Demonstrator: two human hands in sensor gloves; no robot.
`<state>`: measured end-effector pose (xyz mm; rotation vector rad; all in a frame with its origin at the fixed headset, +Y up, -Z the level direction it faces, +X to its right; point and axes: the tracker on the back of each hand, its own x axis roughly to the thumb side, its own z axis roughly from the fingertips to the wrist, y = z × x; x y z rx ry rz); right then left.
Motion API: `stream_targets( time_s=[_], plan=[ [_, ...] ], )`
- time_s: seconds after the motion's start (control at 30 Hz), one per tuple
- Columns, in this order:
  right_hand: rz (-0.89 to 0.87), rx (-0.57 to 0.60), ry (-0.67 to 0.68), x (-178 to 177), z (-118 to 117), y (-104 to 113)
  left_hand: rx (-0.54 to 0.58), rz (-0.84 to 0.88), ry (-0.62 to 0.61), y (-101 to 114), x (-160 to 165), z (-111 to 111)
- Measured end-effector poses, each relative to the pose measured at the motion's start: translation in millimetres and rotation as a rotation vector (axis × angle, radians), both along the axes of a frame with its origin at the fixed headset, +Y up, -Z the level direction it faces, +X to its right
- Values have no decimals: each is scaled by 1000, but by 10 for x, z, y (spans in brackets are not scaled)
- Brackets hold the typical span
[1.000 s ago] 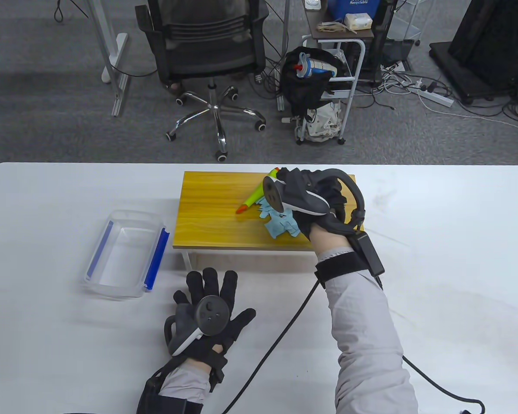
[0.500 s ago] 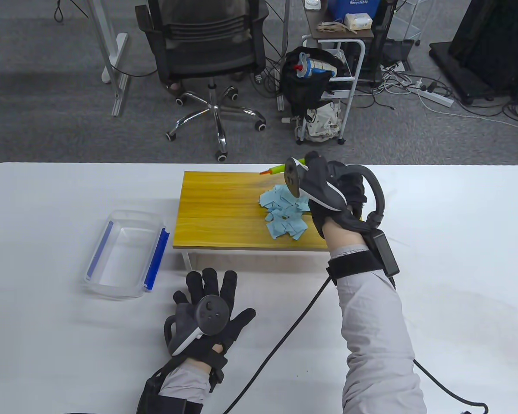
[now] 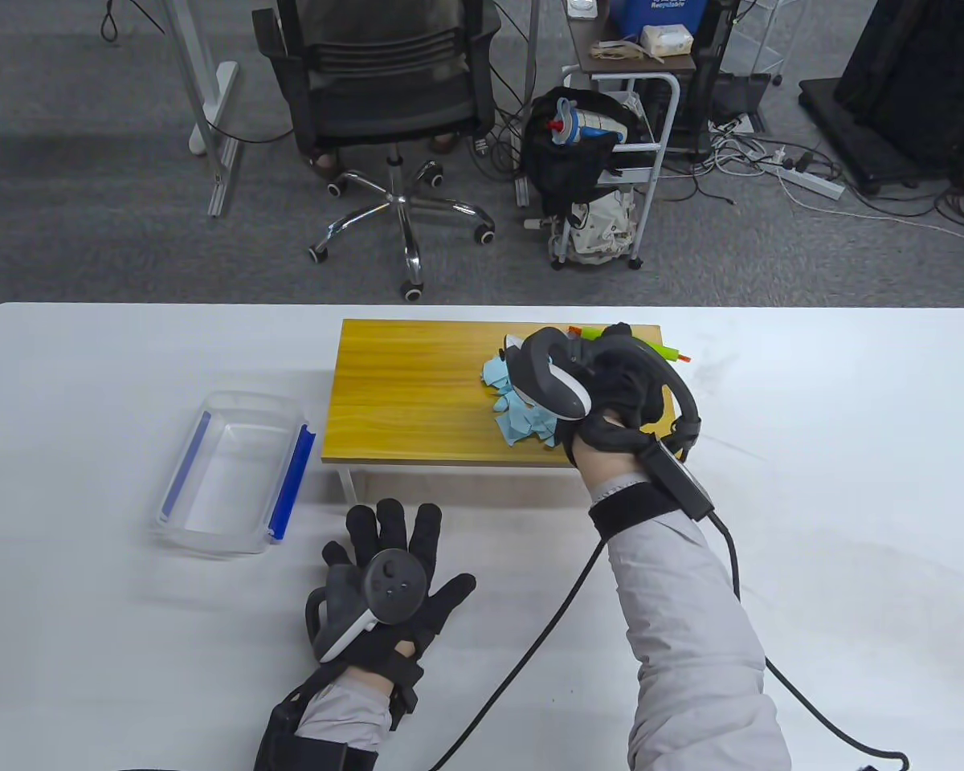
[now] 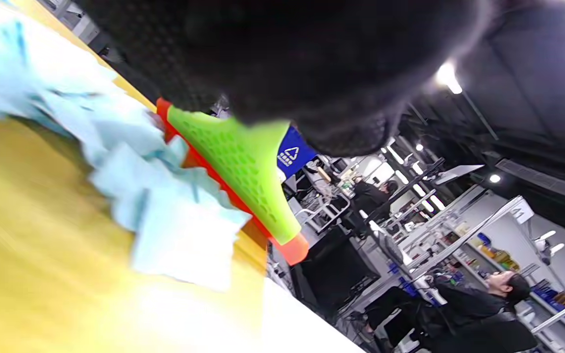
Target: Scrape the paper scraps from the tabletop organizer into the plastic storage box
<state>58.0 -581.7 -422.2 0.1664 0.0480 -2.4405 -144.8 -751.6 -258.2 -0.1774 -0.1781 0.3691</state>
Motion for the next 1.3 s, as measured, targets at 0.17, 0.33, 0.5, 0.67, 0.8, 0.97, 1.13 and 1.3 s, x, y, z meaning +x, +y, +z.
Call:
stream_targets(
  time_s=[0.17,0.33,0.5,0.67,0.8,0.97,1.13,1.3],
  plan=[
    [-26,-30,1,-85,28,160,2,3,7,2,-15,1],
    [-78,-7,-132,81,0,366,0,9,13,3,-23,-1],
    [-63,-39,-255,175,-7,359,0,14,21,14,-44,-3],
    [-43,-100,-349,154,0,258,8,25,23,28,-64,-3],
    [-42,-120,-344,35,11,288,0,28,19,26,-59,-4],
    [-87,-135,-343,-100,45,337,3,34,17,28,-65,-2],
    [-100,-105,-346,-115,51,405,6,48,17,38,-83,6],
    [-108,12,-266,-106,48,575,0,58,23,35,-103,-1]
  ],
)
